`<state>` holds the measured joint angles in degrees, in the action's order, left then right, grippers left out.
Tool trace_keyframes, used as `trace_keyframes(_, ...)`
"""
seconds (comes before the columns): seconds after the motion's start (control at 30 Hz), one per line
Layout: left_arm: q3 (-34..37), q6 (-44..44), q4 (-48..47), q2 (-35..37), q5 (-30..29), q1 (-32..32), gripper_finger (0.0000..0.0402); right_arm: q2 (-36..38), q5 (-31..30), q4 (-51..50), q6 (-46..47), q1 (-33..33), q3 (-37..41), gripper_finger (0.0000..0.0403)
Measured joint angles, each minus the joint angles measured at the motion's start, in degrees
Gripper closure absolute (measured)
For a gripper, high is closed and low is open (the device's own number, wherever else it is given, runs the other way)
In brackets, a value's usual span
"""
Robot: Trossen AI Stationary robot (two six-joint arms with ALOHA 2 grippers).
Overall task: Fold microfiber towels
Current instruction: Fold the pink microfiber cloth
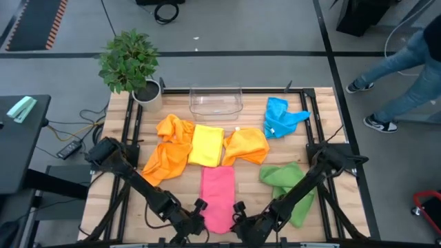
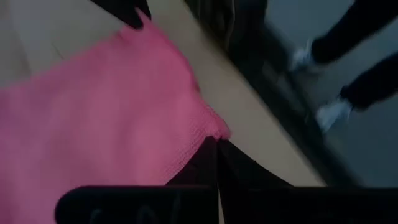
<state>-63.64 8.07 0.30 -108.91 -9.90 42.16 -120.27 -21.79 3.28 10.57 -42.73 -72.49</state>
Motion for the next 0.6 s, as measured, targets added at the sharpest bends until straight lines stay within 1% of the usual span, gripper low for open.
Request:
trace_keyframes(0.17,0.0,6.37,-0.04,5.42,2.0,-1.14,0.0399,5.84,6.48,-6.22,4.24,2.02,-0.1,0.0364)
trace_keyframes(0.3,-0.02,10.29,0.06,8.42,2.15,-1.25,0.04,10.16,10.75,-10.05,9.16,2.46,-0.11,0.0364)
trace_keyframes(0.4,-0.02,13.41,0.53,9.25,2.19,-0.46,0.04,12.8,11.2,-11.84,13.41,2.41,-0.11,0.0364)
trace_keyframes(0.47,-0.09,16.64,1.84,9.28,1.95,0.34,0.04,14.24,11.07,-11.1,16.44,2.18,-0.14,0.0364)
trace_keyframes(0.53,-0.09,21.33,4.38,8.91,0.11,1.5,0.0401,14.87,10.6,-10.27,19.58,1.66,-0.16,0.0364)
trace_keyframes(0.6,-0.11,25.69,7.74,8.16,-3.6,3.05,0.0401,14.74,10.69,-9.43,21.79,0.47,-0.17,0.0364)
